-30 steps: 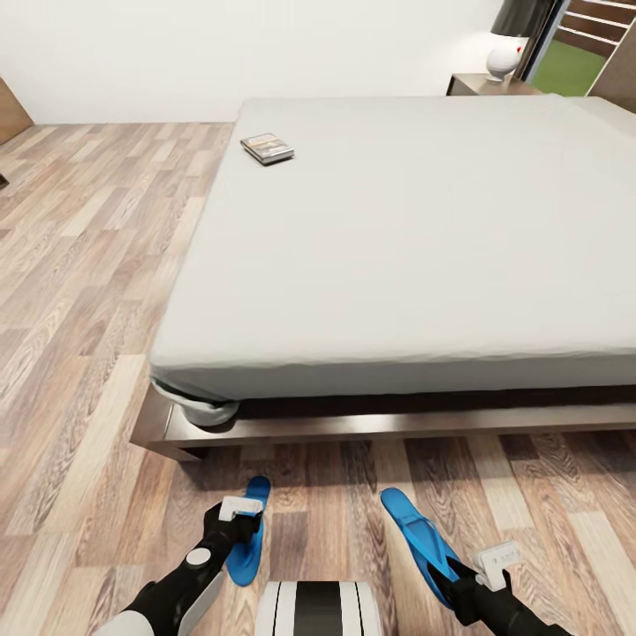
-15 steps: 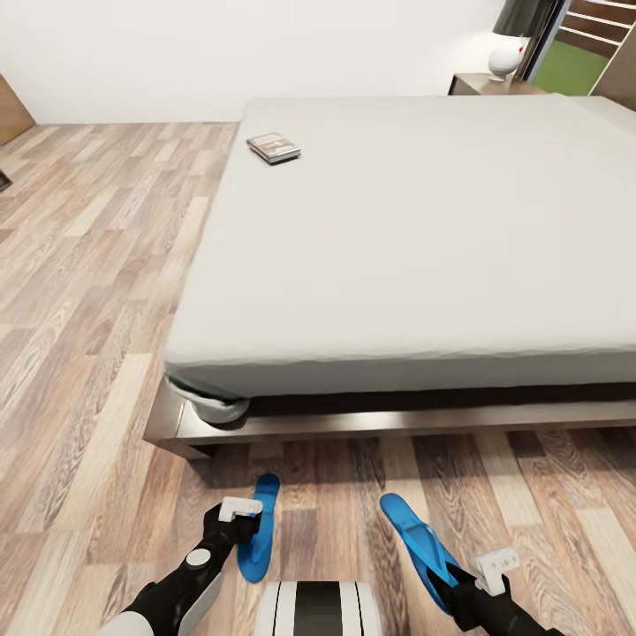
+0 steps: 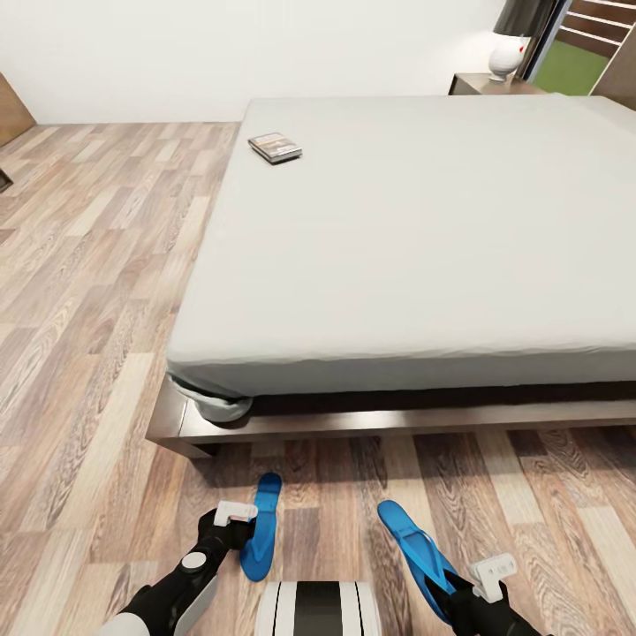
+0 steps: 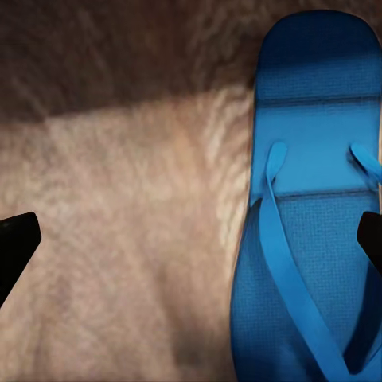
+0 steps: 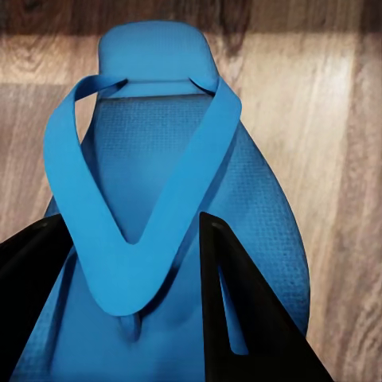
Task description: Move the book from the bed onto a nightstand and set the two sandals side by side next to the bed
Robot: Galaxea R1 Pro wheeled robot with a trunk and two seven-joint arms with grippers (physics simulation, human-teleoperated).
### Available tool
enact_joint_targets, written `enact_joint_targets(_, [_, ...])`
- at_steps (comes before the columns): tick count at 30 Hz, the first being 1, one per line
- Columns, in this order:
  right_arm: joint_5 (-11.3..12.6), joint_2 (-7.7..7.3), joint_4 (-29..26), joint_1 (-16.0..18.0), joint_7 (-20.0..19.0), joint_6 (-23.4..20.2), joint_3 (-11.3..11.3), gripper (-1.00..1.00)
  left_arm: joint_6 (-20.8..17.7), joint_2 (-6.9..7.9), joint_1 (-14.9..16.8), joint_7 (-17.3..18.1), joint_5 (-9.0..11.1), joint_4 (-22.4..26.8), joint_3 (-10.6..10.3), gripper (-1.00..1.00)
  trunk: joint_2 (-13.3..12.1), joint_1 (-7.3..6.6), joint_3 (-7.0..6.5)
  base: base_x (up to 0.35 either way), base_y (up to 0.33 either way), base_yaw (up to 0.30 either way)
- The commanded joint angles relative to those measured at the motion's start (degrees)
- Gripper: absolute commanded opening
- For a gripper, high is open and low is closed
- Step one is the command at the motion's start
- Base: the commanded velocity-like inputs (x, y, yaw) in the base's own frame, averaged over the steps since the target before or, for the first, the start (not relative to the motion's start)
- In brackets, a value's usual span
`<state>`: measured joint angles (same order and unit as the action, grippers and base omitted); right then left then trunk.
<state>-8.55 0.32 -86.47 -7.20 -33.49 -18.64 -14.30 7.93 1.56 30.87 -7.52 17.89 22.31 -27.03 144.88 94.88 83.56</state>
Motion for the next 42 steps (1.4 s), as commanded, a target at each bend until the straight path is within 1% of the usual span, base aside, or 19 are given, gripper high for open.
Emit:
enact_joint_targets(1, [-0.43,0.03,-0.11,0.00,-0.36,-0.19,-0.10,-1.00,0.17,0.05,0.03,-0.38,0.39,0.02,-0.49,1.00,0.01,-0.01,0.03,0.000,0.000,0.000])
enact_joint_targets(15, [-0.43,0.03,-0.11,0.00,-0.36,-0.19,-0.10,-1.00,0.17,0.05,0.03,-0.38,0.39,0.02,-0.49,1.00,0.01,-0.01,0.03,0.000,0.000,0.000])
enact_joint_targets(19, [-0.45,0.67,0.97,1.30,0.69,-1.11,-0.07,-1.00,-0.65,0.40,-1.27,-0.14,0.51,1.30,-0.33,1.00,0.01,-0.01,0.03,0.000,0.000,0.000])
enact_joint_targets(25, [-0.54,0.90,2.13,3.23,2.48,-3.01,0.11,-1.00,-0.99,0.60,-3.22,-0.10,0.56,2.02,-0.28,1.00,0.01,-0.01,0.03,0.000,0.000,0.000])
enact_joint_targets(26, [-0.55,0.91,2.41,5.09,3.35,-6.45,0.12,-1.00,-0.99,0.61,-3.58,-0.14,0.56,2.06,-0.29,1.00,0.01,-0.01,0.03,0.000,0.000,0.000])
enact_joint_targets(28, [-0.57,0.88,2.82,5.39,3.79,-6.59,0.13,-1.00,-0.99,0.62,-3.63,-0.20,0.56,2.08,-0.29,1.00,0.01,-0.01,0.03,0.000,0.000,0.000])
enact_joint_targets(30, [-0.55,0.85,3.32,5.84,5.24,-6.72,0.20,-1.00,-0.99,0.63,-3.67,-0.29,0.56,2.12,-0.30,1.00,0.01,-0.01,0.03,0.000,0.000,0.000])
enact_joint_targets(33, [-0.47,0.82,3.66,6.44,7.18,-6.79,1.06,-1.00,-0.99,0.64,-3.70,-0.25,0.56,2.16,-0.27,1.00,0.01,-0.01,0.03,0.000,0.000,0.000])
enact_joint_targets(36, [-0.47,0.71,2.96,6.91,7.51,-6.59,1.39,-1.00,-0.99,0.64,-3.71,-0.19,0.60,2.19,-0.26,1.00,0.01,-0.01,0.03,0.000,0.000,0.000])
enact_joint_targets(42, [-0.32,0.77,-0.33,7.17,7.58,-6.56,1.74,-1.00,-0.99,0.64,-3.71,-0.27,0.57,2.21,-0.29,1.00,0.01,-0.01,0.03,0.000,0.000,0.000])
